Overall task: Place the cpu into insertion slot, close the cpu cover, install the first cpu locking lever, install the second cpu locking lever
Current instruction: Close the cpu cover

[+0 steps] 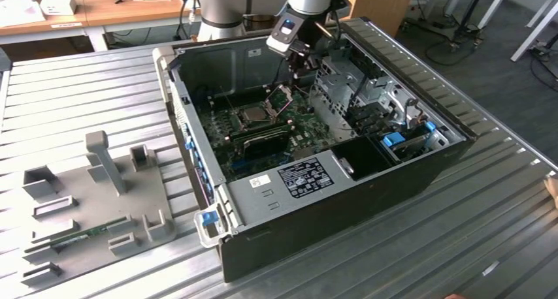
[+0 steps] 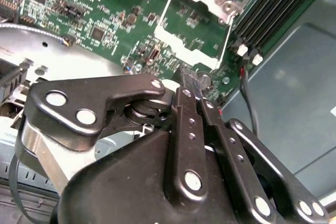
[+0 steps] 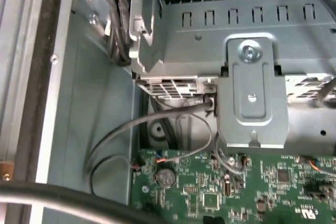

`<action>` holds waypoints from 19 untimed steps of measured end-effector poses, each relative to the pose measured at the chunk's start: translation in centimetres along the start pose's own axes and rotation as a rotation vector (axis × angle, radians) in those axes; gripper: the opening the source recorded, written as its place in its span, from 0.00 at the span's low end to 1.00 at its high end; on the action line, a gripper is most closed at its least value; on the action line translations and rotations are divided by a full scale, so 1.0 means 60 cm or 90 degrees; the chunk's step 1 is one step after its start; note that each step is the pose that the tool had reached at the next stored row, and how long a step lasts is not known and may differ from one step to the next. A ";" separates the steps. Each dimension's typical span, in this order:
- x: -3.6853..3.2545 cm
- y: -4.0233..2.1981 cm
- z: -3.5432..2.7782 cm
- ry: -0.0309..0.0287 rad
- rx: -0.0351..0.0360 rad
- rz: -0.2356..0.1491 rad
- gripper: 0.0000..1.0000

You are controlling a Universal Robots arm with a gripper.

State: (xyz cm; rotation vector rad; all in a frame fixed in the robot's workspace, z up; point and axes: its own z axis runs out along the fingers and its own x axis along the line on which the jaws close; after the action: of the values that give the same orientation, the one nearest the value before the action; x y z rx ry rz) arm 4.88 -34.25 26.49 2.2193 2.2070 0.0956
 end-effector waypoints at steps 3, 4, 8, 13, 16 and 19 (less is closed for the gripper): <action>0.000 0.006 0.003 0.0002 0.0001 0.000 0.10; 0.000 0.007 0.005 0.0000 0.0001 0.000 0.10; 0.000 0.010 0.014 0.0000 0.0001 0.000 0.10; -0.001 0.010 0.024 0.0000 0.0001 0.000 0.10; -0.001 0.010 0.030 0.0000 0.0001 0.000 0.10; -0.001 0.010 0.032 0.0000 0.0001 0.000 0.10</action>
State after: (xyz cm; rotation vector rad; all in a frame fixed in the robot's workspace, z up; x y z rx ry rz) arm 5.57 -34.25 24.60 2.2195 2.2070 0.0955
